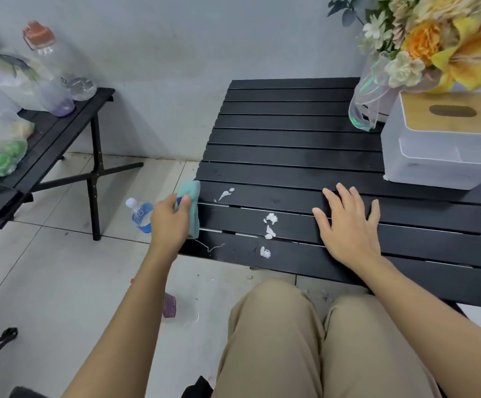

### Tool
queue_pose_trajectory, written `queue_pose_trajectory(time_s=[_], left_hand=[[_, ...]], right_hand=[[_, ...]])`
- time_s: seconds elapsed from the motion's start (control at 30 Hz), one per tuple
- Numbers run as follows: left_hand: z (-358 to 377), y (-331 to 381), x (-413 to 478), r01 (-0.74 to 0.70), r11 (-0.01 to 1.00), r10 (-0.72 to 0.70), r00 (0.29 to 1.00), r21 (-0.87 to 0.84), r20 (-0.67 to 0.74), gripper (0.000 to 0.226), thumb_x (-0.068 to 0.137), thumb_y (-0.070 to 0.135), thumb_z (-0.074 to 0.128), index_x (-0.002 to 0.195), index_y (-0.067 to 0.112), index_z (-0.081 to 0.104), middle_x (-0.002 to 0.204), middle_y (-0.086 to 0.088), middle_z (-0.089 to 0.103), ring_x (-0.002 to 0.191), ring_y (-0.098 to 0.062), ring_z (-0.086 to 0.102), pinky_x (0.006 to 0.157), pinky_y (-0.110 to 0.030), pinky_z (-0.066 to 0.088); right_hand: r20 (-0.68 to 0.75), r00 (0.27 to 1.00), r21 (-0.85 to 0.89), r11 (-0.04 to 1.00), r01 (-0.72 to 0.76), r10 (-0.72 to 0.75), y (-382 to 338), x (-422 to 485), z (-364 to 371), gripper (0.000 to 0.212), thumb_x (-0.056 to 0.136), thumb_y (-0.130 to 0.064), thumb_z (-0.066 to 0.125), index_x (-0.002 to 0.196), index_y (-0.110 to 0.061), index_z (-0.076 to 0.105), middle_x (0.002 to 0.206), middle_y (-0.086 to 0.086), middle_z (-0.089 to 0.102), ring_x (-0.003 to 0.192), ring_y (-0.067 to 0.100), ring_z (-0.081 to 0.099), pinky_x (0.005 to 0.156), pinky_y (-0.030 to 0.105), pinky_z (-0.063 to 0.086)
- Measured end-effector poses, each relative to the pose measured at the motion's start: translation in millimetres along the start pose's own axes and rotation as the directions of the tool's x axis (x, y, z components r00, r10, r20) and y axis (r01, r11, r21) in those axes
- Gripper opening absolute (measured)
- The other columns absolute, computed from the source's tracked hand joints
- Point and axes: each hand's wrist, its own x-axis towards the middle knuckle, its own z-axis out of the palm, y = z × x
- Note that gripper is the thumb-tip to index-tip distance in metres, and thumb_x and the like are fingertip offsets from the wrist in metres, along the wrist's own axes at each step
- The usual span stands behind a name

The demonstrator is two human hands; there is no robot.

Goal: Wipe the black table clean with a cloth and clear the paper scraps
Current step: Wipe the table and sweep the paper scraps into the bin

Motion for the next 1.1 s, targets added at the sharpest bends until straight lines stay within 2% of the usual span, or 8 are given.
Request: queue_pose_trajectory(time_s=[0.17,0.27,0.5,0.63,0.7,0.83,1.0,1.1], left_hand=[[24.2,-8.3,-16.7,-0.194,0.909,0.197,0.980,0.369,0.030,0.048,0.090,0.048,0.056,0.124,0.016,0.057,0.119,-0.012,0.048,0.112,-0.029,0.044,0.088,-0.034,0.037],[24.2,-12.4,-13.3,-0.296,0.800,0.312,0.948,0.522,0.060,0.053,0.087,0.046,0.062,0.132,0.020,0.050,0.121,-0.011,0.044,0.110,-0.032,0.044,0.086,-0.036,0.040],[66.4,-3.8,-19.9,-0.108,0.810,0.249,0.953,0.576,-0.172,0.029,0.094,0.024,0.051,0.112,0.003,0.062,0.107,-0.021,0.053,0.090,-0.038,0.051,0.074,-0.042,0.041],[121.9,25.8,-81.3,-0.508,0.789,0.479,0.861,0.346,0.171,0.033,0.093,0.034,0.045,0.112,0.014,0.063,0.103,-0.004,0.054,0.084,-0.025,0.052,0.073,-0.034,0.047],[116.6,36.7,-83.9,-0.445,0.887,0.401,0.876,0.125,0.269,0.023,0.094,0.034,0.052,0.104,0.018,0.065,0.098,0.003,0.053,0.087,-0.017,0.053,0.076,-0.031,0.048],[62.9,33.6,-23.5,-0.268,0.963,0.264,0.958,0.021,0.114,0.024,0.091,0.038,0.060,0.077,0.018,0.062,0.083,-0.001,0.057,0.076,-0.018,0.055,0.068,-0.030,0.044],[51.6,-0.9,45.9,-0.218,0.862,0.281,0.957,0.458,-0.074,0.036,0.094,0.037,0.052,0.114,0.009,0.065,0.111,-0.013,0.051,0.103,-0.032,0.045,0.087,-0.037,0.035],[94.8,3.4,22.9,-0.228,0.760,0.351,0.932,0.609,-0.090,0.034,0.092,0.027,0.055,0.122,0.012,0.060,0.115,-0.018,0.052,0.095,-0.037,0.046,0.083,-0.042,0.037]], right_hand=[[-0.007,1.000,-0.041,0.999,0.008,-0.009,1.3,-0.3,1.7,0.053,0.100,-0.049,0.028,0.148,-0.025,0.032,0.159,0.001,0.023,0.148,0.023,0.011,0.117,0.056,0.002],[-0.013,1.000,-0.051,0.999,0.006,-0.007,1.1,-0.4,2.6,0.054,0.100,-0.050,0.026,0.148,-0.025,0.032,0.159,0.001,0.023,0.148,0.023,0.011,0.117,0.056,0.004],[-0.019,1.000,-0.071,0.997,-0.002,0.001,-1.7,-0.7,4.8,0.055,0.100,-0.048,0.025,0.149,-0.024,0.031,0.159,0.002,0.023,0.148,0.025,0.011,0.117,0.056,0.003],[-0.021,1.000,-0.052,0.999,0.000,-0.001,1.1,-1.2,3.5,0.054,0.100,-0.048,0.029,0.148,-0.025,0.034,0.159,0.001,0.026,0.148,0.024,0.014,0.117,0.055,0.004],[-0.020,1.000,-0.021,1.000,0.006,-0.006,4.1,-1.0,2.8,0.053,0.099,-0.050,0.032,0.147,-0.027,0.036,0.158,-0.002,0.026,0.148,0.021,0.015,0.117,0.051,0.002],[-0.023,1.000,0.018,1.000,0.019,-0.018,14.3,6.7,-2.5,0.047,0.097,-0.051,0.039,0.141,-0.033,0.045,0.154,-0.007,0.034,0.144,0.016,0.023,0.114,0.046,0.010],[-0.090,0.992,-0.046,0.995,0.086,-0.090,22.8,10.4,-1.5,0.042,0.096,-0.053,0.038,0.130,-0.033,0.052,0.143,-0.008,0.045,0.133,0.015,0.036,0.104,0.044,0.021],[-0.121,0.989,-0.058,0.995,0.075,-0.082,18.7,9.3,1.6,0.044,0.092,-0.051,0.035,0.128,-0.030,0.052,0.140,-0.005,0.046,0.131,0.018,0.038,0.104,0.048,0.024]])
